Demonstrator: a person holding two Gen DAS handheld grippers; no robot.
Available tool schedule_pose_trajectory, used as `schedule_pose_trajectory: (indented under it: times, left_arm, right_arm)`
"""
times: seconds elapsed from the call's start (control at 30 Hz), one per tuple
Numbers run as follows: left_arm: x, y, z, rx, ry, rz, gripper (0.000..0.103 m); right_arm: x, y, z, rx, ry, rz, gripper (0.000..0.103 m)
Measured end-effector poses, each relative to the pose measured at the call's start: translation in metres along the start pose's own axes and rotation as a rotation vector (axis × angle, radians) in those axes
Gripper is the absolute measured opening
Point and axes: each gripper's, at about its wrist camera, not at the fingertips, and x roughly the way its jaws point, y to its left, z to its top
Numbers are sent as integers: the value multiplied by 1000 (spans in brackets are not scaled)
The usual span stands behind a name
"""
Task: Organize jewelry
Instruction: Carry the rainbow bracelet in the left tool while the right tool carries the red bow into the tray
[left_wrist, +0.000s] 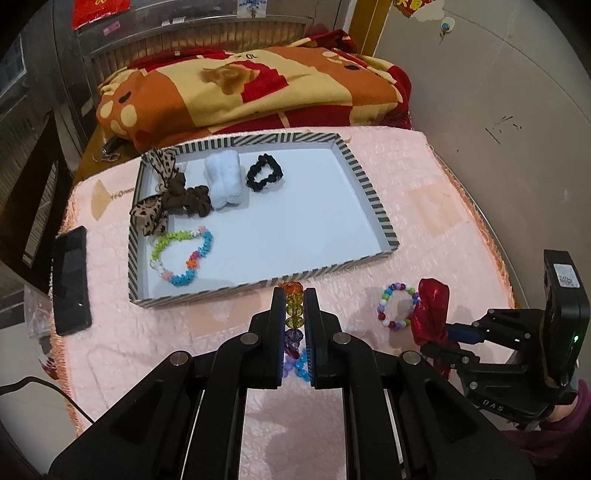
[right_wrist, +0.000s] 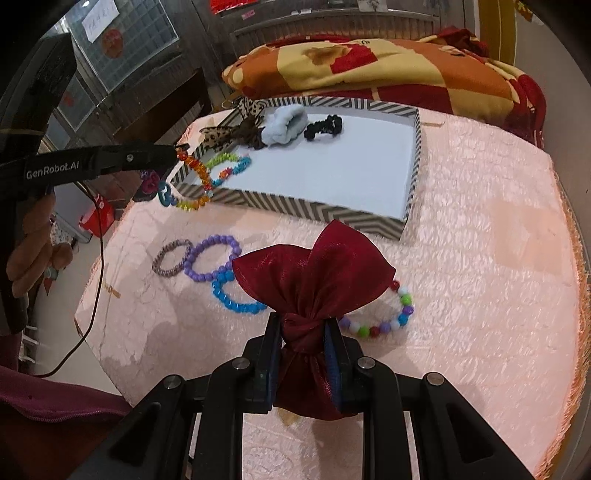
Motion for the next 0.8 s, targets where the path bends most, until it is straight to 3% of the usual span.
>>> schedule_pose_trajectory:
  times: [0.8]
  left_arm:
    - [26, 9, 55, 1, -18, 92, 8]
  right_arm:
    - [2, -29, 80, 6, -78, -14, 21]
